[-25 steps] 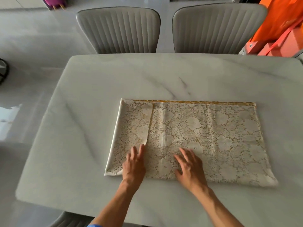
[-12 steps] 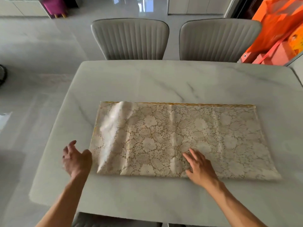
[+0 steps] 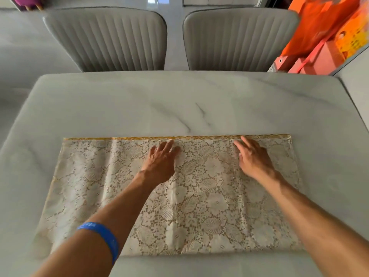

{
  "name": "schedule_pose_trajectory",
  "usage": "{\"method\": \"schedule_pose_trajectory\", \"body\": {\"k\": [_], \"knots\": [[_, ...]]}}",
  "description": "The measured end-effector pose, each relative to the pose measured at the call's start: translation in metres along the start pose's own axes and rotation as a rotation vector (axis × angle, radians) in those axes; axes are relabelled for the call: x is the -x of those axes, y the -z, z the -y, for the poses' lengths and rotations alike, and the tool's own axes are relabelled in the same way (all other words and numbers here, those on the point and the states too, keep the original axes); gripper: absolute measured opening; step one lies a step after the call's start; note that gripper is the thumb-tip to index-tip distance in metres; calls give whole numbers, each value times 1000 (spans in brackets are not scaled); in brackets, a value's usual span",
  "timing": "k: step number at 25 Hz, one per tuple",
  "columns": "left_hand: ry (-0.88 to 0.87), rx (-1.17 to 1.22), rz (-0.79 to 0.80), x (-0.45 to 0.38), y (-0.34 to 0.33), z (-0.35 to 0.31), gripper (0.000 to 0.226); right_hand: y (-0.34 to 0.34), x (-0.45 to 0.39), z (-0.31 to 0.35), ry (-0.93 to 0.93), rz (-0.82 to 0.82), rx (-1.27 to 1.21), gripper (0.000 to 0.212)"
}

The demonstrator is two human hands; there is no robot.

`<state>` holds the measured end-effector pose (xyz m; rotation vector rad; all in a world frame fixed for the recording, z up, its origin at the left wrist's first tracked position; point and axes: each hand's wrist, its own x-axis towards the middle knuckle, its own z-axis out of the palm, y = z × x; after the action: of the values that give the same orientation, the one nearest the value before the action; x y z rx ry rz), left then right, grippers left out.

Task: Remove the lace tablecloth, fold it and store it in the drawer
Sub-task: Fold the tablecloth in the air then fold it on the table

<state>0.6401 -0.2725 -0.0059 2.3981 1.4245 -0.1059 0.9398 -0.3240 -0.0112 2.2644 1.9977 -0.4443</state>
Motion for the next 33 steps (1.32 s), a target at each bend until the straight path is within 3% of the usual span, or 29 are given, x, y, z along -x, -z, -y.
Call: {"method": "schedule_pose_trajectory", "body": {"k": [3,7,13,18,20,22,24,27,29,33], "knots": [[9,9,14,-43,1,-11,49,10,-24,-40,24,28,75,58],[28,-6,0,-62,7,-12,44,25,-44,-62,84,75,62,38],[136,83,-64,-70,11,-5,14,29,-54,-86,149,80,82,31],[119,98,-113,-75,6,2,8,31,-62,-93,148,34,7,21],[112,96,-170,-71,8,-1,15,27,-54,-84,77,-83,43,21],[139,85,-253,-52,8,-10,26,16,-26,-52,-10,-252,85,32],[213,142,-295,-11,2,-22,26,-6,21,13,23,-325,-97,41],[325,162,-140,92,-15,-13,25,-45,108,138,301,-120,-369,41],[439,132,-31,167,-21,22,40,-65,156,198,444,36,-359,44],[701,208,54,273,-14,112,59,-81,182,243,277,165,-198,55]]}}
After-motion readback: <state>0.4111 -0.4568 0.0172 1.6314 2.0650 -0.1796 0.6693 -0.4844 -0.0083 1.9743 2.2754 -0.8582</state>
